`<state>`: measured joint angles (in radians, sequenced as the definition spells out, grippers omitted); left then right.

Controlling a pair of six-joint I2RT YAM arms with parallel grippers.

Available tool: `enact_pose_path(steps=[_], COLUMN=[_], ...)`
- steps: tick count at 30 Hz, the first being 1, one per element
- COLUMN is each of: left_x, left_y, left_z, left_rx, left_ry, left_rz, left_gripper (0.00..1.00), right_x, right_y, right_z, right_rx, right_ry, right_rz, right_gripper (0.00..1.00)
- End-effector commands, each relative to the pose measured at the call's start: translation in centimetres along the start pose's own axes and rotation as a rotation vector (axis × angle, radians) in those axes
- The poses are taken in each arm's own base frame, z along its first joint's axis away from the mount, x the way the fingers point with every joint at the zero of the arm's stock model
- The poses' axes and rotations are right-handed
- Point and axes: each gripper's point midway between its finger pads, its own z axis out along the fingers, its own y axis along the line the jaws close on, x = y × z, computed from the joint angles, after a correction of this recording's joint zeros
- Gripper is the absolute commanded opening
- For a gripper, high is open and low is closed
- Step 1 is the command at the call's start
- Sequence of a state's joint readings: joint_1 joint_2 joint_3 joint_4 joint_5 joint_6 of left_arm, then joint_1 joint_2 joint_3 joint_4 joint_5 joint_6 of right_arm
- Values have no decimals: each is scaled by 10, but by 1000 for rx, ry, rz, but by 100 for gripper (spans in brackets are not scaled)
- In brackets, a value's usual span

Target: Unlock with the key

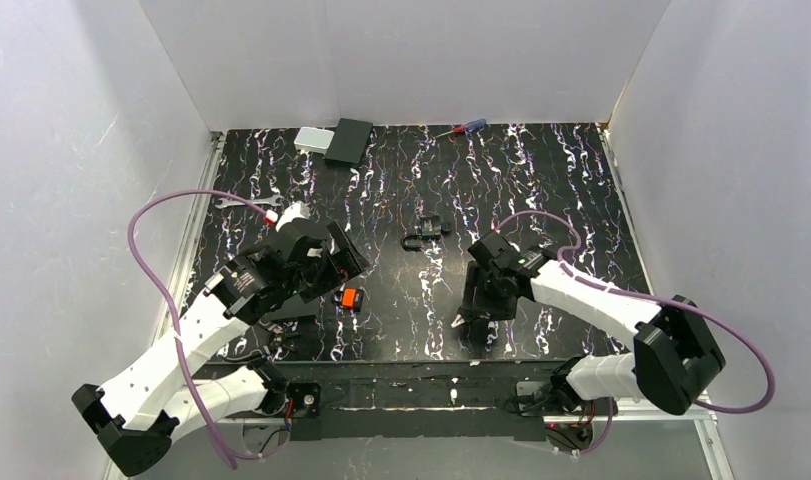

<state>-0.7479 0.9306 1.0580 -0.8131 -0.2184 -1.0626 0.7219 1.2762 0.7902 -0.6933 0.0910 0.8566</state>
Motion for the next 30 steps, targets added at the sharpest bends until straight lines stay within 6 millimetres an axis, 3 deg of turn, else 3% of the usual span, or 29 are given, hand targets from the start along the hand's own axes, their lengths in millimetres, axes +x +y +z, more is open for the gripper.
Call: enact_pose_path(steps=[1, 6, 14, 30], left_x=[-10, -8, -2, 0], left_y=[-9, -2, 7, 8], left_z=[-11, -14, -14, -11], left_rx=[42, 44, 42, 33], left_ry=[-28, -37, -37, -25], left_rz=[2, -11, -46, -50], left_gripper=[88, 88, 86, 84], right_x=[1, 6, 3, 1], right_y=[14, 15, 6, 3], right_z=[10, 22, 36, 53], right_rx=[-8, 31, 91, 137], right_ry=[-17, -5, -11, 7], right_rz=[23, 6, -21, -97], right_gripper=[67, 64, 51, 51])
